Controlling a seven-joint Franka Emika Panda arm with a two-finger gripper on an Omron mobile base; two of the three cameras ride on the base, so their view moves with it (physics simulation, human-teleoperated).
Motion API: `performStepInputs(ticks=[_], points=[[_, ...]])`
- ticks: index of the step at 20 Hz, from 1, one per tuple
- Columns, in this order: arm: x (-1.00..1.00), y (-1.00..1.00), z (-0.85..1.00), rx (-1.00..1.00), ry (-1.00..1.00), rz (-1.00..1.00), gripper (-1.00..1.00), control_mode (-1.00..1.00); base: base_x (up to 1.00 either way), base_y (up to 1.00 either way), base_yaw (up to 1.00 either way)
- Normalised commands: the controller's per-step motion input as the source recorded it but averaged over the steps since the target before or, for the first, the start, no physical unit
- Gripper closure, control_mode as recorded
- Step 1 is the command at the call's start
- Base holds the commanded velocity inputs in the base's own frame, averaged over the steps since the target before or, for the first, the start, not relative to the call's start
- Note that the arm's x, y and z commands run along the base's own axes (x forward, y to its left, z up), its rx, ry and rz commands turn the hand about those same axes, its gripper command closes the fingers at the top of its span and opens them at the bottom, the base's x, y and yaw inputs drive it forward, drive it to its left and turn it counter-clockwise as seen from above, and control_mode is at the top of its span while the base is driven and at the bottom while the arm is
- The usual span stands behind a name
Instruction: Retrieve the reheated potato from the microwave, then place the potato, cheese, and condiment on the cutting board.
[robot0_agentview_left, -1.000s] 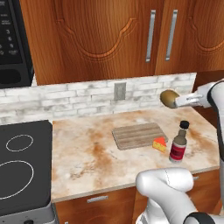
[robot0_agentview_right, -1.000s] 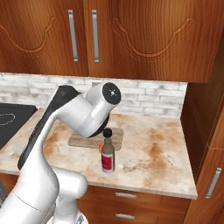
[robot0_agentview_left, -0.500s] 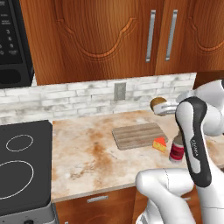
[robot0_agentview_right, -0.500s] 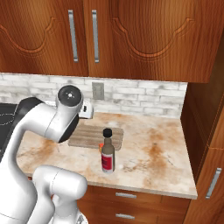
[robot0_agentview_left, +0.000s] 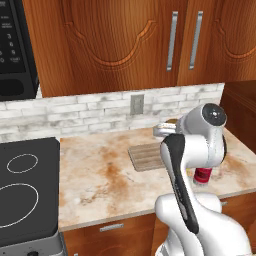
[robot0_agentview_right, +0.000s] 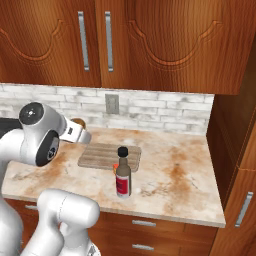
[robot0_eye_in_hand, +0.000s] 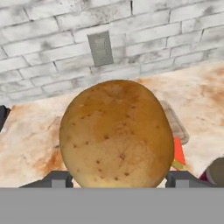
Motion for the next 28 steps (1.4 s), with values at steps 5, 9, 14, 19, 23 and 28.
performStepInputs(ticks=[5,9,14,19,23,28], points=[[0.14,0.17,-0.08,-0.12,0.09,-0.37,1.0,-1.0,0.0,0.0,0.0],[0.19,0.16,-0.05,-0.11,0.1,-0.37,1.0,-1.0,0.0,0.0,0.0],[0.19,0.12,-0.09,-0.04,0.1,-0.3,1.0,-1.0,0.0,0.0,0.0],[0.18,0.04,-0.13,0.0,0.09,-0.19,1.0,-1.0,0.0,0.0,0.0],[0.1,0.1,-0.2,0.0,0.06,-0.07,1.0,-1.0,0.0,0.0,0.0],[0.12,0.06,-0.27,0.0,0.02,-0.01,1.0,-1.0,0.0,0.0,0.0]])
